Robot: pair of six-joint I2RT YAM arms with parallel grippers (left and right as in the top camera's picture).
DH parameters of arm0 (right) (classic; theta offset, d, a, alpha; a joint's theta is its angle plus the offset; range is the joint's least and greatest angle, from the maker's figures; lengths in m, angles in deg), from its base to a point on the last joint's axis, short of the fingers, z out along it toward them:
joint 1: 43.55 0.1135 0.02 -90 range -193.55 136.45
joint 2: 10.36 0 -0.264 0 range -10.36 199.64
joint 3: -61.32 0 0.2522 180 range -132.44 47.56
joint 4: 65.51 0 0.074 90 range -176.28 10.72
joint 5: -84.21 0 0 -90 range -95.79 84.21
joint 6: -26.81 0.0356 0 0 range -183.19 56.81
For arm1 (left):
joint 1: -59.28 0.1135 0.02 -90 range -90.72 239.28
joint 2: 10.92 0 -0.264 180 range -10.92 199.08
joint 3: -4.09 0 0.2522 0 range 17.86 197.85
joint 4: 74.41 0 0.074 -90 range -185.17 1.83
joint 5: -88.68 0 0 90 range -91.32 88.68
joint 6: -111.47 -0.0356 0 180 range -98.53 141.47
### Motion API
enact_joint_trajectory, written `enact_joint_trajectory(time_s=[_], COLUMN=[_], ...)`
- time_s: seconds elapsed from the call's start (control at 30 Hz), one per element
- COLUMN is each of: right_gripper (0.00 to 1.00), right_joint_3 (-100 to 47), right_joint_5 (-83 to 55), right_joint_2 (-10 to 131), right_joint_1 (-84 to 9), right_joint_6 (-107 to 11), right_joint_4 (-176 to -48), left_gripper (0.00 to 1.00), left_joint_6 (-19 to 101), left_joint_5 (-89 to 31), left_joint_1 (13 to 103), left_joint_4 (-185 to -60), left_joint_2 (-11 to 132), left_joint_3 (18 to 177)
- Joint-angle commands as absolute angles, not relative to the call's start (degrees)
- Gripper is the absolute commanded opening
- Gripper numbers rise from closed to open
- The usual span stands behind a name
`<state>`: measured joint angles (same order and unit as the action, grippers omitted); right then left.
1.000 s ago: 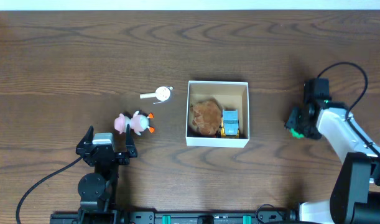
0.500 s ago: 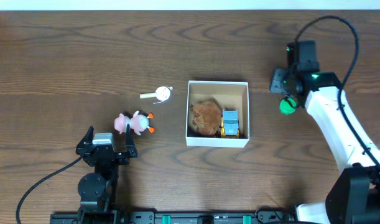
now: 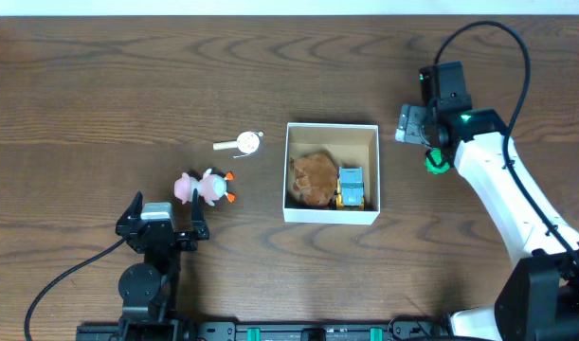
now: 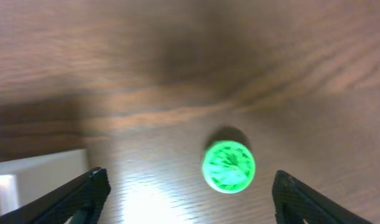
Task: Pack container
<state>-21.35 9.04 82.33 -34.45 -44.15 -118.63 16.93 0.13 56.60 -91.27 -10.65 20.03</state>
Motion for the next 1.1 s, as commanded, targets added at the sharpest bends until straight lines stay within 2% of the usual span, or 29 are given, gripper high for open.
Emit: enact_joint_trajectory(time_s=[0.0, 0.23, 0.63, 0.7, 0.77, 0.8, 0.87, 1.07], right_gripper=[0.88, 0.99, 0.99, 0.88, 0.63, 0.57, 0.54, 0.57], right_joint_3=[-18.88, -18.13, -18.16, -18.13, -18.16, -18.18, -18.18, -18.18], right_joint_5=[10.64, 10.26, 10.26, 10.26, 10.24, 10.26, 10.24, 10.26], right_joint_2=[84.86, 92.75, 102.9, 103.2, 103.09, 102.85, 102.68, 102.68], right_joint_1=[-36.85, -39.32, -40.31, -40.72, -40.98, -41.03, -41.03, -41.03], right_joint_6=[-43.29, -43.58, -43.73, -43.71, -43.71, -43.71, -43.67, -43.49], right_joint_4=[-117.89, -114.87, -112.22, -112.25, -112.31, -112.53, -113.1, -115.09], left_gripper=[0.98, 0.98, 0.98, 0.98, 0.98, 0.98, 0.98, 0.98], left_joint_6=[16.56, 16.56, 16.56, 16.56, 16.56, 16.56, 16.56, 16.56], left_joint_5=[-0.09, -0.09, -0.09, -0.09, -0.09, -0.09, -0.09, -0.09], left_joint_1=[56.86, 56.86, 56.86, 56.86, 56.86, 56.86, 56.86, 56.86], left_joint_4=[-92.14, -92.12, -92.14, -92.14, -92.14, -92.12, -92.14, -92.14], left_joint_2=[-10.69, -10.69, -10.69, -10.69, -10.69, -10.69, -10.69, -10.69], left_joint_3=[18.08, 18.08, 18.08, 18.08, 18.08, 18.08, 18.08, 18.08])
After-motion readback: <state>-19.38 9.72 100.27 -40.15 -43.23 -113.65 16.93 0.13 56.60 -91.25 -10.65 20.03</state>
